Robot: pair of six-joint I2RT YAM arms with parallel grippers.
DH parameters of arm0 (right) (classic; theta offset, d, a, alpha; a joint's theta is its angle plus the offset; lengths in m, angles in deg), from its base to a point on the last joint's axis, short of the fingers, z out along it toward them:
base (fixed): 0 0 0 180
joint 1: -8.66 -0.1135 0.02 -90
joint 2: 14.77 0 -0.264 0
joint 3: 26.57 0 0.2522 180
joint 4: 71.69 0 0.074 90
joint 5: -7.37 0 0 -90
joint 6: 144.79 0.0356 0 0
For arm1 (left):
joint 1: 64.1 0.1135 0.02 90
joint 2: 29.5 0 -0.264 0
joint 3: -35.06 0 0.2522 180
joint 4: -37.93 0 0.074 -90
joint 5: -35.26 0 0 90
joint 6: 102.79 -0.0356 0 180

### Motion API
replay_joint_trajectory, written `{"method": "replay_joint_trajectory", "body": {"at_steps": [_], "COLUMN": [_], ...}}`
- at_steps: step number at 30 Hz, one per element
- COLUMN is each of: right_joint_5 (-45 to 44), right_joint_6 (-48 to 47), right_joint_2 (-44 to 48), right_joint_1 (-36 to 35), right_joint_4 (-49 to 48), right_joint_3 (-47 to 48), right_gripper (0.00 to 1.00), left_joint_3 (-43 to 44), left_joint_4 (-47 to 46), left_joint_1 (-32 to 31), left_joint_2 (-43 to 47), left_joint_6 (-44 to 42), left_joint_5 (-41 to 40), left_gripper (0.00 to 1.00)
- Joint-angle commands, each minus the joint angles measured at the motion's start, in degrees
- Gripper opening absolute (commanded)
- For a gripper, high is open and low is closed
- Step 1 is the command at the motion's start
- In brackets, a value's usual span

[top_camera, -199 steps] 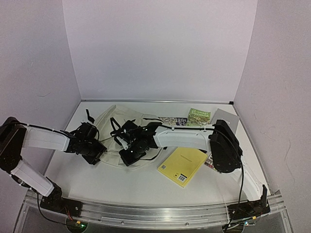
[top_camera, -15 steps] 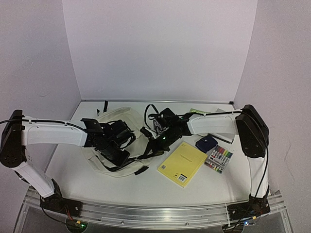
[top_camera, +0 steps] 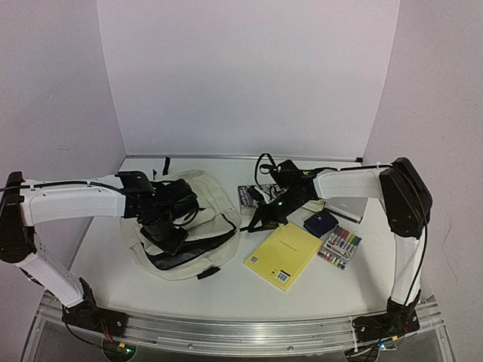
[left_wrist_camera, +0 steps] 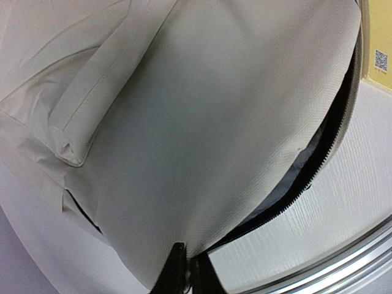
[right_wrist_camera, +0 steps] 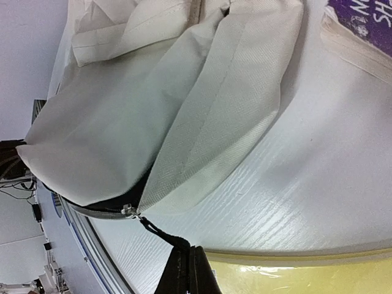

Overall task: Pack the student bag
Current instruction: Unzip the student bag at the center of the board.

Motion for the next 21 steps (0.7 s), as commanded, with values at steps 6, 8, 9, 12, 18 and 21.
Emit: {"method": "replay_joint_trajectory", "body": {"at_steps": [6, 8, 9, 12, 18, 21], "right_joint_5": [3.0, 3.1, 3.1, 3.2, 3.0, 2.6], "right_joint_6": [1.6, 1.8, 1.9, 2.3, 2.4, 2.4], "right_joint_2": [1.9, 1.6, 1.5, 1.5, 1.8, 2.3], "right_joint_1": [-4.3, -4.7, -4.8, -4.9, -4.9, -4.8], "right_joint_4": [-2.8, -3.0, -3.1, -3.3, -3.4, -3.3], "right_joint_3": [0.9, 0.9, 1.0, 0.9, 0.5, 0.1], "right_gripper": [0.00, 0.00, 0.00, 0.00, 0.00, 0.00], "left_joint_3": [2.4, 3.9, 4.9, 8.5, 10.8, 11.0], "left_joint_4": [-9.4, -12.5, -13.0, -13.6, -19.9, -21.9], "left_joint_1": [-0.3, -1.0, -1.4, -2.1, -4.9, -5.4], "left_joint_2": [6.3, 4.9, 3.5, -2.4, -11.3, -13.4], "left_joint_6": [-6.2, -7.9, -8.7, -10.9, -15.7, -17.8], "left_joint_5": [5.6, 7.0, 6.7, 6.5, 6.2, 4.1], "left_gripper": [0.66, 0.71, 0.72, 0.73, 0.72, 0.70]}}
